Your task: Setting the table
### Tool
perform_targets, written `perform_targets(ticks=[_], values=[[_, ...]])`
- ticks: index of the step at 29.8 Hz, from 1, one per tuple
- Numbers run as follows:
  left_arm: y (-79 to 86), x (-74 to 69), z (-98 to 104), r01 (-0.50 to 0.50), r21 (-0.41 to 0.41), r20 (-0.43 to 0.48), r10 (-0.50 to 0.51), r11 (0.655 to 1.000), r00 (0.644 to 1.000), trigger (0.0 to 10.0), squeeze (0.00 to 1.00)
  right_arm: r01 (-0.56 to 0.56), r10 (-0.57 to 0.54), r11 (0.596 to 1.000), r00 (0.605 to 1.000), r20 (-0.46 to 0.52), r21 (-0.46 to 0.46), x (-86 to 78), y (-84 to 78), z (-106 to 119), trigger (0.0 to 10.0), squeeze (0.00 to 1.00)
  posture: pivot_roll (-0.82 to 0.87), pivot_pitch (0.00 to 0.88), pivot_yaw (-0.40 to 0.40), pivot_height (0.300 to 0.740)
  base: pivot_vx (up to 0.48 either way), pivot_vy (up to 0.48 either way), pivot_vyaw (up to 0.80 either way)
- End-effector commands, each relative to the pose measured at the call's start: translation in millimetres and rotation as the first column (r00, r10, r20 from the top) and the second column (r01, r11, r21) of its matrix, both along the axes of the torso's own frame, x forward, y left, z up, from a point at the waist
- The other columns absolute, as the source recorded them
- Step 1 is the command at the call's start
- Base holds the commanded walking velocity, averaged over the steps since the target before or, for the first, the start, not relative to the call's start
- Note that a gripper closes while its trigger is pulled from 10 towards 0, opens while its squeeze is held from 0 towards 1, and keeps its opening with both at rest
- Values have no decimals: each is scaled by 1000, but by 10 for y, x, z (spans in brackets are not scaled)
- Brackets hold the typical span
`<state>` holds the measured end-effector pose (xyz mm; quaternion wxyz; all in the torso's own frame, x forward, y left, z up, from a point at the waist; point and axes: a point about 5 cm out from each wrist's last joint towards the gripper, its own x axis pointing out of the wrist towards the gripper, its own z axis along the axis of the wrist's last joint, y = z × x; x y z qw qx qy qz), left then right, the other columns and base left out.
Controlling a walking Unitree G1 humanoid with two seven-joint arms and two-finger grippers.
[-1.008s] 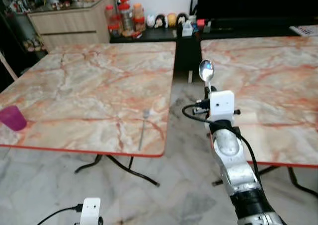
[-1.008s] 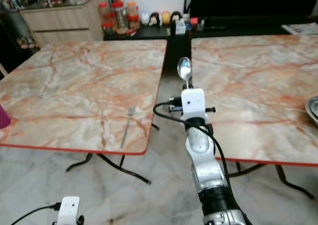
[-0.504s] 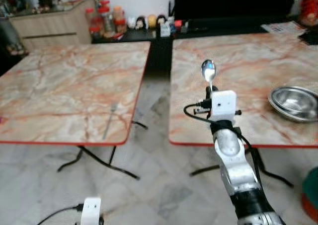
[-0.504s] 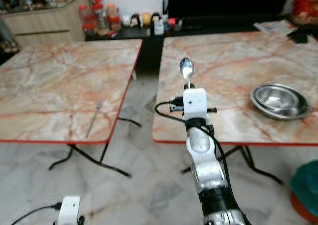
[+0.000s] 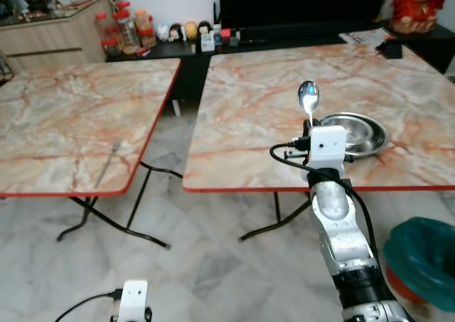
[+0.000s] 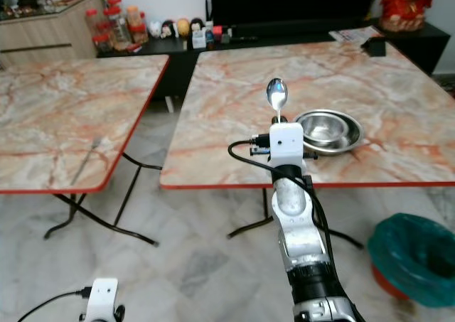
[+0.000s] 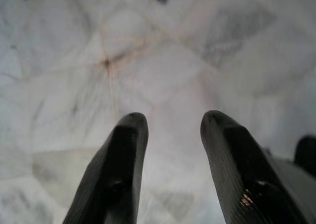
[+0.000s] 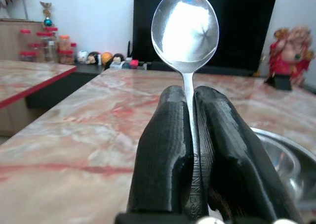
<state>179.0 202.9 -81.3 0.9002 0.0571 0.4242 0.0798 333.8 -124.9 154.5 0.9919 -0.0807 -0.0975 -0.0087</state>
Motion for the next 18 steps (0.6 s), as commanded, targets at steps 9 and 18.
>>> perform_targets(ticks=[9,18], values=[[31,10,11,-3,9,4,3,1000,1000,10000,0,6,-6,1000,1000,14,-7,2,-27,51,10000,0,-46,19,100,740,0,-421,0],[30,-8,2,-18,4,2,18,1000,1000,10000,0,7,-7,1000,1000,7,-10,11,-43,48,10000,0,-43,19,93,740,0,-288,0]])
